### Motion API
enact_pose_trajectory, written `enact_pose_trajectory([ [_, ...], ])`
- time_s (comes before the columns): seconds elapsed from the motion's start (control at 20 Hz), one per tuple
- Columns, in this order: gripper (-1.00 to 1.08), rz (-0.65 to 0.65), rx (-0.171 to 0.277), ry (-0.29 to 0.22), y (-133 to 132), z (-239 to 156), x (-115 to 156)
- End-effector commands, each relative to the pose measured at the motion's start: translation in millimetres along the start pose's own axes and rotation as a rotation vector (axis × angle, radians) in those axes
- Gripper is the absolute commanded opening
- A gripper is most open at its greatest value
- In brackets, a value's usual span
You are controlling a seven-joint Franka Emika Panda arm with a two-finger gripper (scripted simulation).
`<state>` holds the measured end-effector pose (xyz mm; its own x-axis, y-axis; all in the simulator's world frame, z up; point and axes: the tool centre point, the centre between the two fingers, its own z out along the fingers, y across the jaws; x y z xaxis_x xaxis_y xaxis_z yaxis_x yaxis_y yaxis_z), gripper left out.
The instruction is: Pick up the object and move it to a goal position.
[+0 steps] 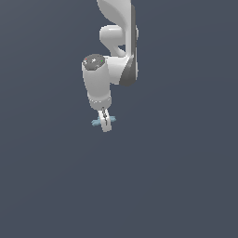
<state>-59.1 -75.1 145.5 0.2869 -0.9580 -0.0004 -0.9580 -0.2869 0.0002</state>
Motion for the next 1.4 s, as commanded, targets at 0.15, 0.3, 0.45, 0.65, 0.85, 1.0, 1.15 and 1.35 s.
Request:
enact_pose_trajectory([
  [0.15,-1.0,0.0,-0.001,0.001,-1,-56,32],
  [0.3,-1.0,0.0,-0.001,0.001,-3,-86,49],
  [0.45,-1.0,-0.001,-0.001,0.001,-5,-115,65],
  [0.65,-1.0,-0.002,-0.001,0.001,-8,-146,84],
  [0.85,-1.0,-0.003,-0.001,0.001,-11,-169,97],
  [1.0,-1.0,-0.003,0.0,0.001,-12,-181,104],
  [1.15,-1.0,-0.004,0.0,0.001,-14,-190,109],
  [1.35,-1.0,-0.004,0.0,0.001,-15,-195,112],
])
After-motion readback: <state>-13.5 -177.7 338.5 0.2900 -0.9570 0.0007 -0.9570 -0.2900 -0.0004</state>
